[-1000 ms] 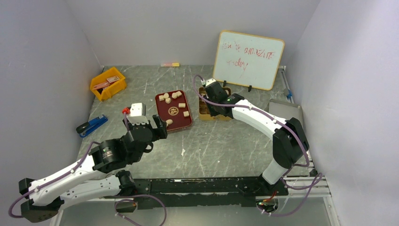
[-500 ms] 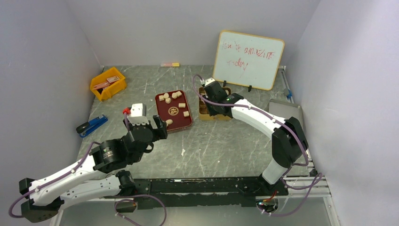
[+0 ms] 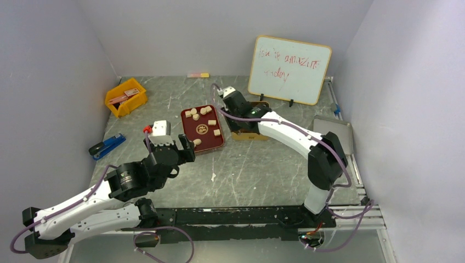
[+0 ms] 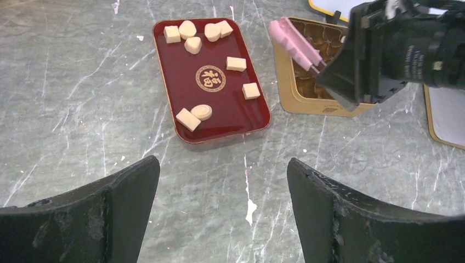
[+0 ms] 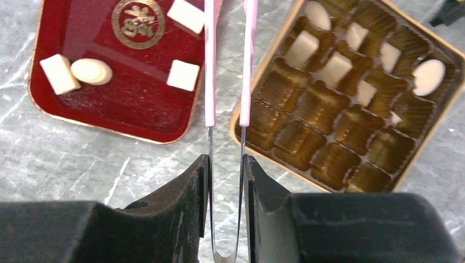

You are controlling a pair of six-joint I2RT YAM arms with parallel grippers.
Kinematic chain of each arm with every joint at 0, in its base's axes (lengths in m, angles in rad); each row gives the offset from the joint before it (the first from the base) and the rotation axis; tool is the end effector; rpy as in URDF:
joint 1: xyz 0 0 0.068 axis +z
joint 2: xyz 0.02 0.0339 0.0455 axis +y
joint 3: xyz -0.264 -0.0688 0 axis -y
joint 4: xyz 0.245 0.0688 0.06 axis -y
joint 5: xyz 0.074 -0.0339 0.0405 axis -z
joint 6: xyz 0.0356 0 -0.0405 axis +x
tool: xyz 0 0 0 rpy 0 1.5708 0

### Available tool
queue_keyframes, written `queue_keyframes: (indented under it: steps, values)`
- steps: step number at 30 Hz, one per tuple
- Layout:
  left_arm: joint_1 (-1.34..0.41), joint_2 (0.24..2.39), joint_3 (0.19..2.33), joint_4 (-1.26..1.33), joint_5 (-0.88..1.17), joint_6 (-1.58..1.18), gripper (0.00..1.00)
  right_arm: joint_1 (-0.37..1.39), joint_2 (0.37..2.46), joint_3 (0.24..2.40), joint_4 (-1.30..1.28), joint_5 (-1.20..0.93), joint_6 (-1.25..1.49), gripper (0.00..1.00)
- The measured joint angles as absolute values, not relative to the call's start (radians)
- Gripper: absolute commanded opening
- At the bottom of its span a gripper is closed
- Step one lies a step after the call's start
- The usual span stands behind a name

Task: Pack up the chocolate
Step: Place the fake chocolate in the packing box, then pick up the fake chocolate from the plate.

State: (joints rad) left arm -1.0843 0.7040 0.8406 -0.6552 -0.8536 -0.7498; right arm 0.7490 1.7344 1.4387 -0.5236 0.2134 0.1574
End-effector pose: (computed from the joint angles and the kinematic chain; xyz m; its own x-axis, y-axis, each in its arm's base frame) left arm 0.0882 -0.1094 0.3289 -0.3570 -0.2831 -0.8902 0.0433 0.9469 -0.3185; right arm 0.2901 0.2594 0.2805 -0.6162 -0.3637 -0.6985 -0.4688 0.8821 -0.0458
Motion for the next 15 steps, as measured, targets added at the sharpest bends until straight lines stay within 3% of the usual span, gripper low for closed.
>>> queue_keyframes:
  steps: [15]
  values:
    - [-1.084, 0.702, 0.841, -0.655, -0.854, -0.749, 0.91, 0.837, 1.893, 1.526, -0.552, 0.189, 0.149, 0.31]
